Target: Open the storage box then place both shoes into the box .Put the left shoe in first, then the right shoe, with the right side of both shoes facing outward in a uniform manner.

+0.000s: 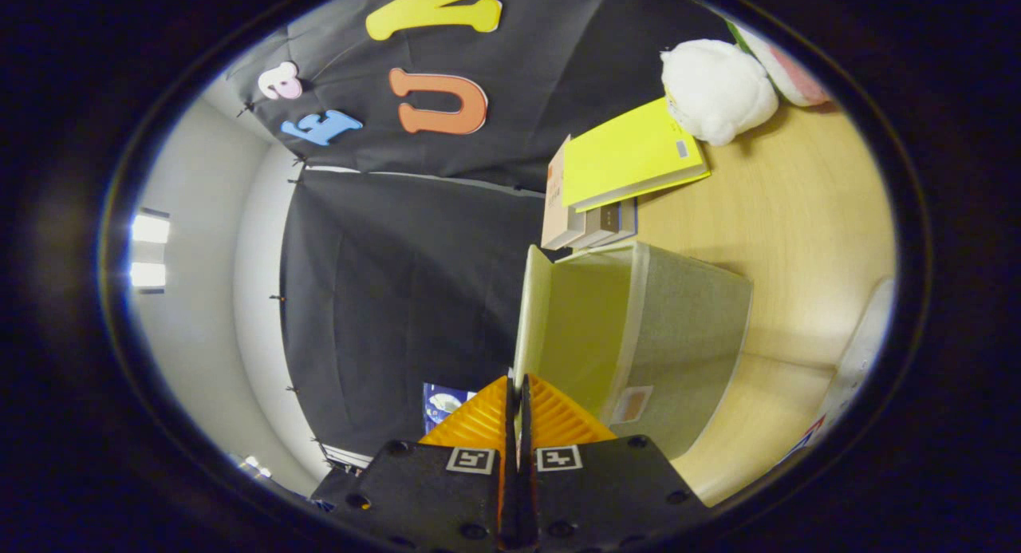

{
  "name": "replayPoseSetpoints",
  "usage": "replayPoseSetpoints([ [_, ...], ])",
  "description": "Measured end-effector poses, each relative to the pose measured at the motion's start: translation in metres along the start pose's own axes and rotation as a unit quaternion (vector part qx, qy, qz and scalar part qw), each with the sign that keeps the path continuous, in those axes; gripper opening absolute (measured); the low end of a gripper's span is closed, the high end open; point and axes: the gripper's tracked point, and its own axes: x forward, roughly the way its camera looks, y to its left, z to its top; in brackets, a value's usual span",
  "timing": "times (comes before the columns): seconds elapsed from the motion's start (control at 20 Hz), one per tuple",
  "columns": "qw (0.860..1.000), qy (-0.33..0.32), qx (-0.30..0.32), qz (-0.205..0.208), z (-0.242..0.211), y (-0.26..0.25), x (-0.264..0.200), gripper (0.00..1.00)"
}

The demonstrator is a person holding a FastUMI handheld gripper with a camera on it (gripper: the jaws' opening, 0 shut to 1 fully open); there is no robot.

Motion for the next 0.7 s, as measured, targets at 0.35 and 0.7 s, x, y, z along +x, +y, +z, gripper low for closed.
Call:
replayPoseSetpoints([
  [0.35,0.998,-0.053,-0.025,-0.019,-0.002,0.065,0.041,0.05],
  [0.7,0.991,-0.076,-0.090,-0.056,-0.001,0.110,0.107,0.09],
])
